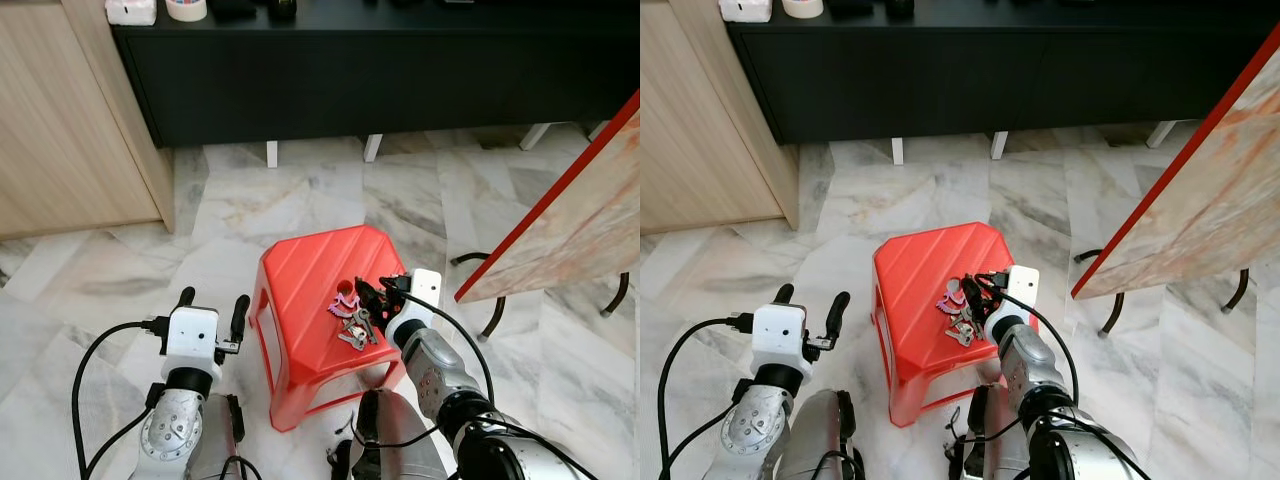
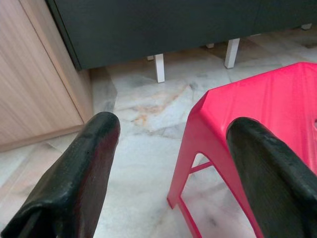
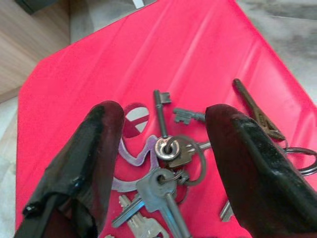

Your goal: Hang keys on a hook

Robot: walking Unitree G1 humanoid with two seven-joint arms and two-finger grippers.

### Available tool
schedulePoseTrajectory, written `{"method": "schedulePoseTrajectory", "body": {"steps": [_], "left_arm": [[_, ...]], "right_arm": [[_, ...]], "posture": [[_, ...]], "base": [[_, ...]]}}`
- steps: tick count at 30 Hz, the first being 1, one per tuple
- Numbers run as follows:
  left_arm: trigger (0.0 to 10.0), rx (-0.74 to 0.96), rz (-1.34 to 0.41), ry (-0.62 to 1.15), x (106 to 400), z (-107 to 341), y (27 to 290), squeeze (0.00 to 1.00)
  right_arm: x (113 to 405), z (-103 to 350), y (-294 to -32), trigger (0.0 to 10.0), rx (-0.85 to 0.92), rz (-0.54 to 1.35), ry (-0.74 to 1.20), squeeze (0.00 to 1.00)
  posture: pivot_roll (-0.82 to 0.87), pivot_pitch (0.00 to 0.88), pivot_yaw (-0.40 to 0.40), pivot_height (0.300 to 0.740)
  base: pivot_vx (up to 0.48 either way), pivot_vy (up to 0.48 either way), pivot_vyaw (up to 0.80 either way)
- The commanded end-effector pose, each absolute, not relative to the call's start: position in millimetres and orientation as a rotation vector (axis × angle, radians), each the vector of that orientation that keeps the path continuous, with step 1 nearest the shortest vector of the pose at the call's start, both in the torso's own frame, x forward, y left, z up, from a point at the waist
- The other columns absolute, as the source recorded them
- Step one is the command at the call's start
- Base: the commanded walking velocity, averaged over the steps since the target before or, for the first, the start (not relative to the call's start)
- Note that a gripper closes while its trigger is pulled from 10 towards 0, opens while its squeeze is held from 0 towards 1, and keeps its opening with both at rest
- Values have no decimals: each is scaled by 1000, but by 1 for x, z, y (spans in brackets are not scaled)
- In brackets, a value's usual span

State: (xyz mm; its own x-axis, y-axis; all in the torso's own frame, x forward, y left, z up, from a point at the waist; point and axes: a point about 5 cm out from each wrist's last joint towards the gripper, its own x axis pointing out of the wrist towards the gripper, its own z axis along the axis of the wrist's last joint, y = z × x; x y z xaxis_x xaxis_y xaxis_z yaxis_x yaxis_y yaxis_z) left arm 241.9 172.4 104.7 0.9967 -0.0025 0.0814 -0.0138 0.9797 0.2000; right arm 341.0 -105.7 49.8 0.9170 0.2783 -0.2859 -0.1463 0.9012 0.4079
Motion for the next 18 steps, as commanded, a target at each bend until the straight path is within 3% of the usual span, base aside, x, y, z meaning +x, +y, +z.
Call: {"method": "schedulePoseTrajectory", "body": {"steps": [1,18], "left_arm": [[10000,200,-12,-55,237,102,169,0],[10000,208,-11,-28,225,104,169,0]], "right_arm": [[339,45,-111,10000,408,190,372,0],[330,33,-111,10000,425,179,423,0]], "posture": [[167,289,-151,606],[183,325,-143,606]], "base": [[0,0,0],[0,0,0]]}}
